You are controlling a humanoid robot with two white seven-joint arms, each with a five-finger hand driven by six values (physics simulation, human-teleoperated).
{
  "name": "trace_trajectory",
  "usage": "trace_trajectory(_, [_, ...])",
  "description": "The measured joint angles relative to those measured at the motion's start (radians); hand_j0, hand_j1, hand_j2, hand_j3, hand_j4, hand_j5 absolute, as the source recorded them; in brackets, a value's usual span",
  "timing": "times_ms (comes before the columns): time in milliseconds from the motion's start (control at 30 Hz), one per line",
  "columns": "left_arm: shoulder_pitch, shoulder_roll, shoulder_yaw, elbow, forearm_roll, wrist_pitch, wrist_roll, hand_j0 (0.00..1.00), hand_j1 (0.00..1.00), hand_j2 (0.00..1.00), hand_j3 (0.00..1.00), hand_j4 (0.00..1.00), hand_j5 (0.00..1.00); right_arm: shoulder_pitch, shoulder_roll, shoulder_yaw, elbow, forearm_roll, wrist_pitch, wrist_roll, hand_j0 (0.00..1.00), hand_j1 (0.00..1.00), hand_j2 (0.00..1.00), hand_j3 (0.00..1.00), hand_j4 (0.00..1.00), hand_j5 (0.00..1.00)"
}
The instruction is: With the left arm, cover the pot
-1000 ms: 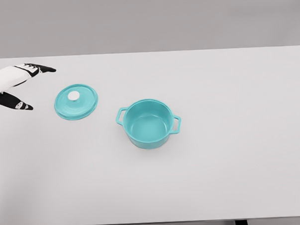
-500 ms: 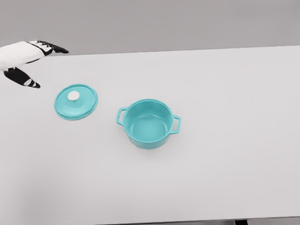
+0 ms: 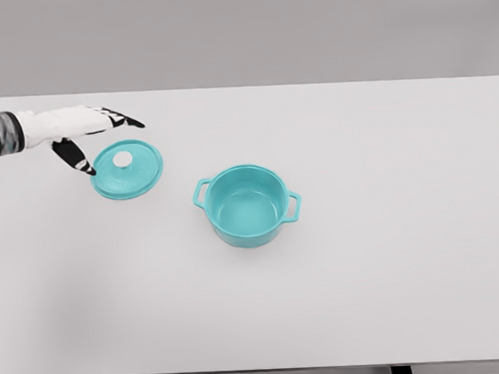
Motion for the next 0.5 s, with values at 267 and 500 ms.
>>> trace_trajectory(267, [-0.005, -0.044, -0.017, 0.014, -0.043, 0.002, 0.0, 0.98, 0.98, 0.98, 0.98, 0.98, 0.98, 0.0, 0.0, 0.0, 0.0, 0.0, 0.0, 0.0, 1.0, 1.0, 1.0, 1.0, 1.0, 1.0])
trace_trajectory(500, [-0.011, -0.055, -0.036, 0.015, -0.085, 0.028, 0.0, 0.98, 0.98, 0.98, 0.98, 0.98, 0.98, -0.002, 0.0, 0.0, 0.0, 0.0, 0.0, 0.0, 1.0, 1.0, 1.0, 1.0, 1.0, 1.0])
